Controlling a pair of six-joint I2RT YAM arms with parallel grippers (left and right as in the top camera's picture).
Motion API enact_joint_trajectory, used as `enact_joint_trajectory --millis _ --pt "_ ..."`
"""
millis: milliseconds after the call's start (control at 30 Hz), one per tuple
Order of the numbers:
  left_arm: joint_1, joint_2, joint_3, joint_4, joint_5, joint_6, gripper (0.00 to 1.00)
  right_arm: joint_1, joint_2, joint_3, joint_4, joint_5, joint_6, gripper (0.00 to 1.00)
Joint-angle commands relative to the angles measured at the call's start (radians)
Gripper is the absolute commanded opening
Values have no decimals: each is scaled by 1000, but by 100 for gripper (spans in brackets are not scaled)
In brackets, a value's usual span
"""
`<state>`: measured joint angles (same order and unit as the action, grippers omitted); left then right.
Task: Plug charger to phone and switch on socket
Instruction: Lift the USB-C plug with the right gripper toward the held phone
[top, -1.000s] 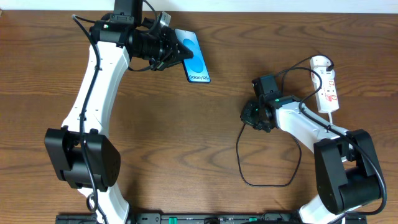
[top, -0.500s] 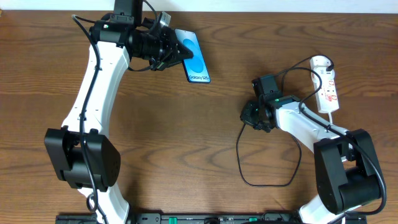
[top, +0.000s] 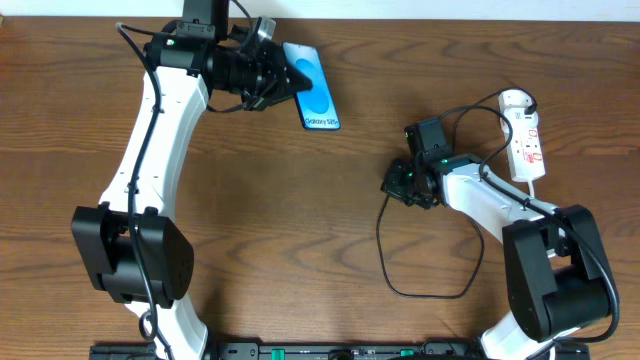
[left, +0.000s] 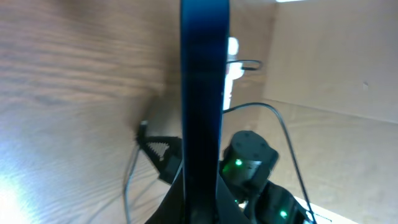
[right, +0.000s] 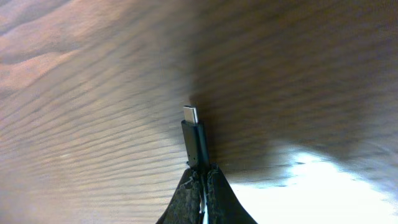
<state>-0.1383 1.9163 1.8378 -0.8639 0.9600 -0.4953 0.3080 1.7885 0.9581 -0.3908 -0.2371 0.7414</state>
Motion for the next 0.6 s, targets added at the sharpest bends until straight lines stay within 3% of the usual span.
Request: enact_joint_trajectory --millis 0,133,233,433,567 --pt "5 -27 9 120 223 13 7 -43 -75 -6 37 -172 -128 1" --pt "5 -27 9 267 352 12 7 -82 -182 -6 97 -484 -308 1" --pt "5 -27 9 307 361 6 7 -88 -252 -6 131 -648 -371 1" --pt "5 -27 9 444 484 -3 7 -85 -355 -6 154 -756 -376 1" --pt "5 -28 9 508 520 -33 7 -84 -411 -6 286 -895 -347 1"
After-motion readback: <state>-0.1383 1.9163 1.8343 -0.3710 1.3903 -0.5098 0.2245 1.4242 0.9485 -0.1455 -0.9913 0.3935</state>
